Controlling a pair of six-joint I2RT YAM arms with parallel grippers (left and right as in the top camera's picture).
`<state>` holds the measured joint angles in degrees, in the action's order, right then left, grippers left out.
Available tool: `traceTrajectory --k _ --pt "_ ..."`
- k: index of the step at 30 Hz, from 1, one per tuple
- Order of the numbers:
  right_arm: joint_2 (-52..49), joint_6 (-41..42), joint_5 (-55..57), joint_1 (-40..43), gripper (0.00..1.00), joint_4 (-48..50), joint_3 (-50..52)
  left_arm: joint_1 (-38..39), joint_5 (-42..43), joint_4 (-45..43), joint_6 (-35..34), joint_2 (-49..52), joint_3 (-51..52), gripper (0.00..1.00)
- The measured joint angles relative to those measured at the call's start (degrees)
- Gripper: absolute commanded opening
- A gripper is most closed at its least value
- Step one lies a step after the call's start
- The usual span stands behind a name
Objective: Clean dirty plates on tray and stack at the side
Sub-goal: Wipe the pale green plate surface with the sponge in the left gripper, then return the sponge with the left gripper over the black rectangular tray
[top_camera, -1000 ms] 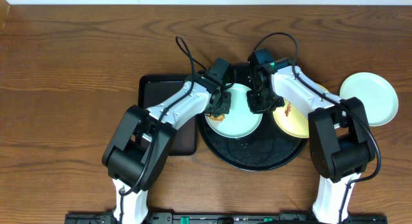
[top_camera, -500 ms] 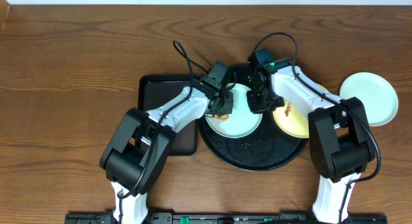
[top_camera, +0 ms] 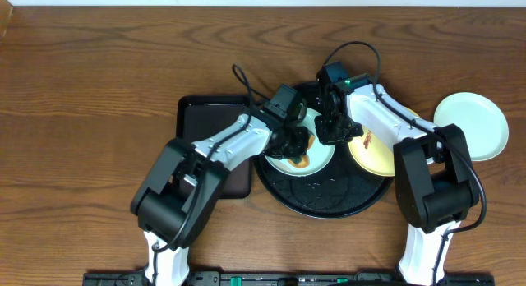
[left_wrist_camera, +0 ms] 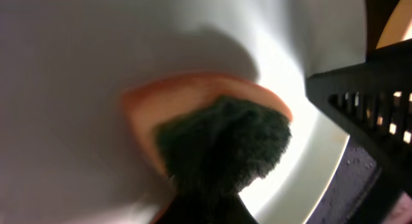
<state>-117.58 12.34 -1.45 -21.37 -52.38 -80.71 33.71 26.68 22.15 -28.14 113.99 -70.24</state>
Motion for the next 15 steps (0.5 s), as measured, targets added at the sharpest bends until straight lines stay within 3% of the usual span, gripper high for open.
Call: traceTrajectory --k 9,15 --pt "0.0 0.0 0.0 0.0 0.14 0.0 0.0 -9.8 5.9 2.3 -0.4 -16.5 2.2 0.08" --pt "0.0 0.0 0.0 0.0 0.15 0.0 0.0 -14.0 6.8 9.8 1.7 -24.3 2.0 0.09"
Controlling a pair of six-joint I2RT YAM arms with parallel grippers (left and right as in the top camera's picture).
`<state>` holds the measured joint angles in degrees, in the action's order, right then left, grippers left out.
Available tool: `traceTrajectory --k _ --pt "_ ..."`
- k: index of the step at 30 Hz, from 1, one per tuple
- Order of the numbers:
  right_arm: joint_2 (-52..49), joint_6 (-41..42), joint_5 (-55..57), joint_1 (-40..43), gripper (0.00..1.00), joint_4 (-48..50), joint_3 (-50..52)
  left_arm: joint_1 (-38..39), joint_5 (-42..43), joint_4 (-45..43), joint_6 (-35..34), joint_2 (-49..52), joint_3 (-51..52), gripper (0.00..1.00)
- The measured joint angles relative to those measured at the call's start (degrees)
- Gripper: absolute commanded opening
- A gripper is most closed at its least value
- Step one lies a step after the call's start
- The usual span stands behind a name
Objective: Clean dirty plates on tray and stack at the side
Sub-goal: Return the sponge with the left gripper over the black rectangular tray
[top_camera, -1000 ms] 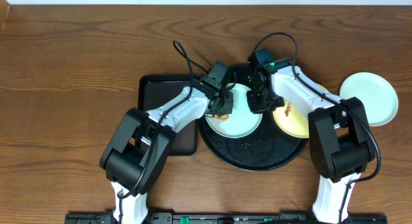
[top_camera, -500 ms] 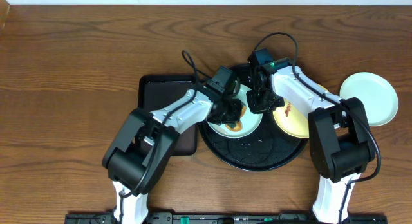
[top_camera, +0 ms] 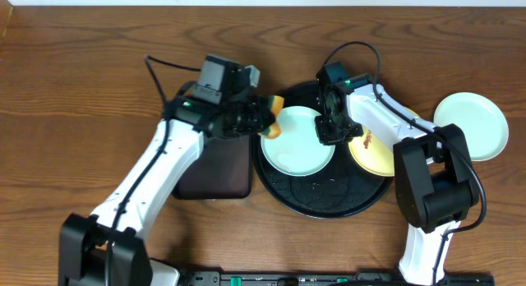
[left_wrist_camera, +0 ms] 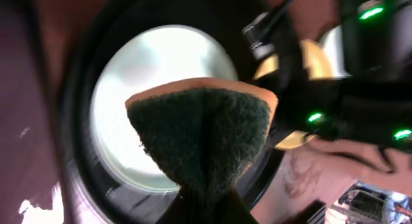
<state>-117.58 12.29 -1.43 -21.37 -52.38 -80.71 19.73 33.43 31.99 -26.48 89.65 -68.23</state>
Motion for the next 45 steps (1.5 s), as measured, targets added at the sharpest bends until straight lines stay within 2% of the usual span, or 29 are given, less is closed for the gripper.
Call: traceTrajectory --k 4,7,20,25,31,37,45 --pt "0.0 0.0 0.0 0.0 0.14 1.2 0.2 -1.0 -5.6 7.7 2.8 0.6 0.1 0.09" --pt "0.7 -0.2 0.1 0.0 0.01 3.1 1.2 -1.2 -10.2 10.7 5.2 0.8 0.1 0.09" --pt "2.0 -0.4 0.0 0.0 0.01 1.0 -0.2 -1.2 -20.7 11.3 8.5 0.8 0.1 0.09" --pt "6.5 -0.7 -0.2 0.0 0.01 0.7 -1.2 -1.5 -24.2 12.0 8.8 0.8 0.1 0.09" --pt "12.3 -0.8 0.4 0.0 0.01 -1.0 -2.1 -5.6 -24.4 14.2 9.7 0.8 0.1 0.09" --pt "13.2 -1.4 0.4 0.0 0.01 -1.6 -2.1 -11.1 -18.6 14.3 12.6 0.8 0.1 0.09" --pt "15.0 -2.3 2.3 0.0 0.01 -1.6 -2.1 -13.3 -15.6 15.8 13.9 0.8 0.1 0.09"
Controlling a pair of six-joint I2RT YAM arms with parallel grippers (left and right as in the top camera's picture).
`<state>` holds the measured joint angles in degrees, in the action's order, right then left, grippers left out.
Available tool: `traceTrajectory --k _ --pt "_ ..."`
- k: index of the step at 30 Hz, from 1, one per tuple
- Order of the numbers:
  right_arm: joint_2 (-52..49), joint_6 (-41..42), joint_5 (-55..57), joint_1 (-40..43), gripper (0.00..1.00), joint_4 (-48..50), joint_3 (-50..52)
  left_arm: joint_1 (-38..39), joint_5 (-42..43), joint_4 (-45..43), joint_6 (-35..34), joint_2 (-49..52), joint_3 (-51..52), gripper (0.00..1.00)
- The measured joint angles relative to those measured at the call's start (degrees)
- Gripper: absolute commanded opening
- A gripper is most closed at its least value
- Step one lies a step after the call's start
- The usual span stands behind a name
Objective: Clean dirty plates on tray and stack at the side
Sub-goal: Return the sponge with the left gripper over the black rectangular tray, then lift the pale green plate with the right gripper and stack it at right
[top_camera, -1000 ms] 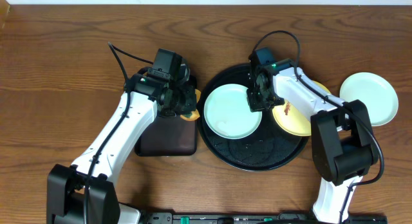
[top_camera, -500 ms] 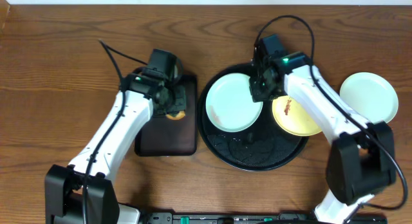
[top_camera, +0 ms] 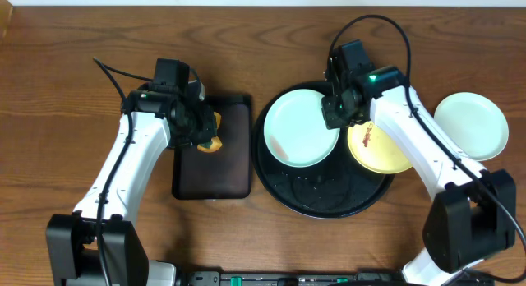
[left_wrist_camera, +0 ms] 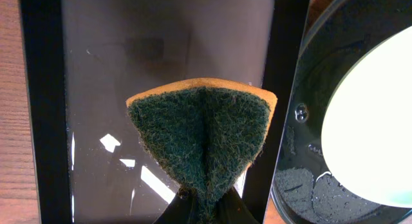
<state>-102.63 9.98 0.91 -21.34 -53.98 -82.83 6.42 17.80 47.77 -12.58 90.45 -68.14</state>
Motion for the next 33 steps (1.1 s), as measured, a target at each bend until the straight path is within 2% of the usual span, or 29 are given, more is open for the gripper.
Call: traceTrajectory --k 10,17,23,33 --pt "2.7 -0.2 4.9 -0.5 0.01 -0.2 0.0 0.0 0.3 0.4 0.7 0.0 0.0 0.09" --pt "3.9 -0.2 13.5 -2.7 0.01 -0.2 0.0 0.0 0.3 0.4 0.7 0.0 0.0 0.09" --pt "3.9 -0.2 27.1 -8.3 0.01 -0.2 0.0 0.0 0.3 0.4 0.7 0.0 0.0 0.09" --pt "3.9 0.3 62.0 -30.2 0.01 -0.9 0.0 0.0 0.3 0.4 0.9 0.0 0.0 0.1"
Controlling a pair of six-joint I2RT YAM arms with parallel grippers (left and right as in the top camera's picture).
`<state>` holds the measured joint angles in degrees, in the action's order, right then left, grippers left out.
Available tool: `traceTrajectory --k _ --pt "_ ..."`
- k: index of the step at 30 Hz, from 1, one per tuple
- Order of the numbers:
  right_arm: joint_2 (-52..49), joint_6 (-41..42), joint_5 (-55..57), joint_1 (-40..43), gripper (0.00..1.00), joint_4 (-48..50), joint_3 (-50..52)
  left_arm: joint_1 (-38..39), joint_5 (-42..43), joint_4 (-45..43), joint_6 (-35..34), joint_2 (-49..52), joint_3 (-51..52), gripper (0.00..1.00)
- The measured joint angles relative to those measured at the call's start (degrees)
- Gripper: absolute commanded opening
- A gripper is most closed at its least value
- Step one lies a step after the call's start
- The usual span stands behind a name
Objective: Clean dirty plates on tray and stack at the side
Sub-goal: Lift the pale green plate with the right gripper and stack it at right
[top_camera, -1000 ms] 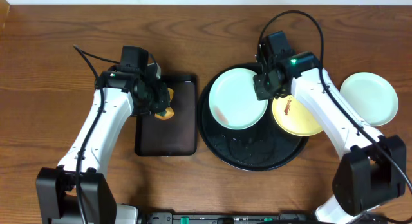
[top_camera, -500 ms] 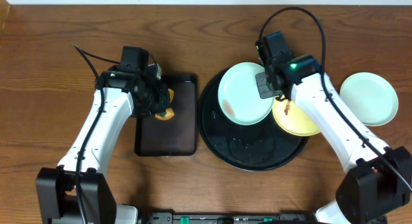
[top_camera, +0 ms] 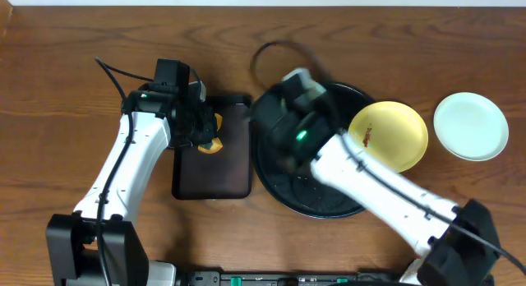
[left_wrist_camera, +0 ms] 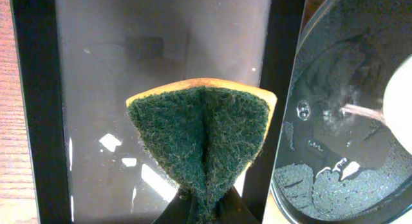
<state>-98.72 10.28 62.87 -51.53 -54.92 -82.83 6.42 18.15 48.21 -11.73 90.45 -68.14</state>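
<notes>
My left gripper (top_camera: 203, 135) is shut on a folded sponge (left_wrist_camera: 203, 137), green scouring side towards the camera and orange behind, held over the dark rectangular tray (left_wrist_camera: 129, 56). The right arm lies blurred across the round black tray (top_camera: 329, 200), with my right gripper (top_camera: 283, 113) near the tray's upper left; its jaws cannot be made out. A yellow plate (top_camera: 394, 138) with a red smear sits at the tray's right rim. Only a pale blurred edge (left_wrist_camera: 402, 102) of a plate shows over the tray. The round tray's wet floor (left_wrist_camera: 335, 153) is visible.
A pale green plate (top_camera: 470, 126) lies on the wooden table at the far right. The rectangular tray (top_camera: 234, 175) sits just left of the round one. Cables arch above both arms.
The right arm has moved from the pale green plate's right rim to the left across the round tray, blurred. That plate no longer shows in the overhead view. The left gripper and sponge stayed put.
First the sponge pressed on the pale green plate on the round tray, the right gripper at its rim. Then the sponge was off the plate, at its left. Later it hung over the rectangular tray, where it stays, while the right arm has shifted left.
</notes>
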Motion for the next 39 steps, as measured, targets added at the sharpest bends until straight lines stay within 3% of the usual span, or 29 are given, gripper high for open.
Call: traceTrajectory --k 4,10,14,17,26,29,33,39 --pt "0.0 0.3 8.6 -5.2 0.01 0.0 0.0 0.0 0.0 0.0 0.0 0.0 0.0 0.1" --pt "0.0 2.1 13.8 -5.8 0.01 -0.2 0.0 0.0 0.0 0.0 0.0 0.0 0.0 0.11" --pt "0.0 4.0 12.8 -4.7 0.01 -0.2 0.0 0.0 0.0 0.0 0.0 0.0 0.0 0.11" --pt "0.0 6.2 5.7 -1.1 0.01 -0.2 0.0 0.0 0.0 0.0 0.0 0.0 0.0 0.12" --pt "0.0 7.0 -31.5 22.6 0.01 3.8 0.0 0.0 0.0 0.0 0.0 0.0 0.0 0.14" --pt "0.1 4.3 -47.0 31.8 0.01 5.6 -0.1 0.0 0.0 0.0 0.0 0.0 0.0 0.08" --pt "0.8 2.1 -66.1 45.8 0.01 7.7 -0.2 0.0 0.1 0.0 0.0 0.0 0.0 0.08" --pt "1.2 1.0 -79.0 69.0 0.01 8.2 -0.7 0.0 0.2 0.0 0.0 0.0 0.0 0.08"
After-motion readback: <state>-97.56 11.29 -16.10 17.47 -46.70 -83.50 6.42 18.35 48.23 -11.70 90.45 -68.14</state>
